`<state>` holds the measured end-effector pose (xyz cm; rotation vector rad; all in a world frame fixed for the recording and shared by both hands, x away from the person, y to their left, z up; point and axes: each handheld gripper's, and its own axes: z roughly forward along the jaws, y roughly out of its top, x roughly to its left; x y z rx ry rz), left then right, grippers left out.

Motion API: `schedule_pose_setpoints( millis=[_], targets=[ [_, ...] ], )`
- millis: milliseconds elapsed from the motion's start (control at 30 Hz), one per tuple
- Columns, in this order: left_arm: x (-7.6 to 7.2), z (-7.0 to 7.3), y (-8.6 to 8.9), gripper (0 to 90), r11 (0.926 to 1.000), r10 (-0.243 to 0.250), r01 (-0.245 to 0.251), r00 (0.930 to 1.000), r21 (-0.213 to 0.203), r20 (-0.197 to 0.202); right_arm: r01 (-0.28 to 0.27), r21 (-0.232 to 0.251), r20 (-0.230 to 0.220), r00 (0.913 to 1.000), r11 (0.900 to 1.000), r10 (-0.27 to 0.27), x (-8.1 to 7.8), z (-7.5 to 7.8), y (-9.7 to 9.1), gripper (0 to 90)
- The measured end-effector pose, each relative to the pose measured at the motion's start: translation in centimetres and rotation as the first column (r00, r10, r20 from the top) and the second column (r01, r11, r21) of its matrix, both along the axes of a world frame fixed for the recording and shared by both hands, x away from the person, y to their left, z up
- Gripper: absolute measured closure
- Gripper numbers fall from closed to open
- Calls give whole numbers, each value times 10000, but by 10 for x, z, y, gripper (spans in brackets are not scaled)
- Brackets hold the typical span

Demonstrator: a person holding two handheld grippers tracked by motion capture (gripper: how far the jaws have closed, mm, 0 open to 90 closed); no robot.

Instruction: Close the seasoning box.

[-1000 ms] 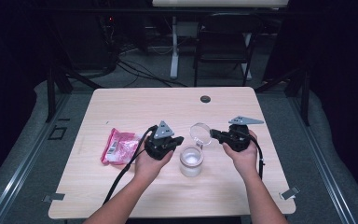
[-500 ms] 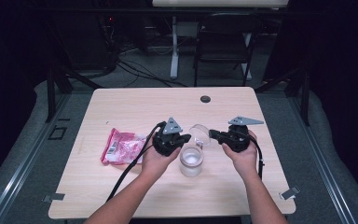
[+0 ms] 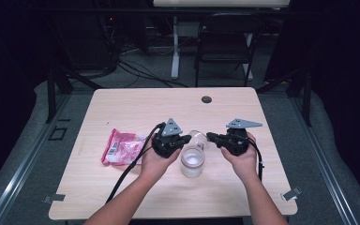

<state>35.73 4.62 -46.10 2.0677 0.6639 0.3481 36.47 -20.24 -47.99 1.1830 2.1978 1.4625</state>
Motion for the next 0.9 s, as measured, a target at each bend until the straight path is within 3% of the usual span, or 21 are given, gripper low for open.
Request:
schedule_pose_setpoints(
  millis=[900],
  targets=[
    [-19, -16, 17, 900, 9998, -125, 122, 9997, -150, -210, -564, -334, 129, 9983, 9979, 568, -11, 4, 11, 856]
  ],
)
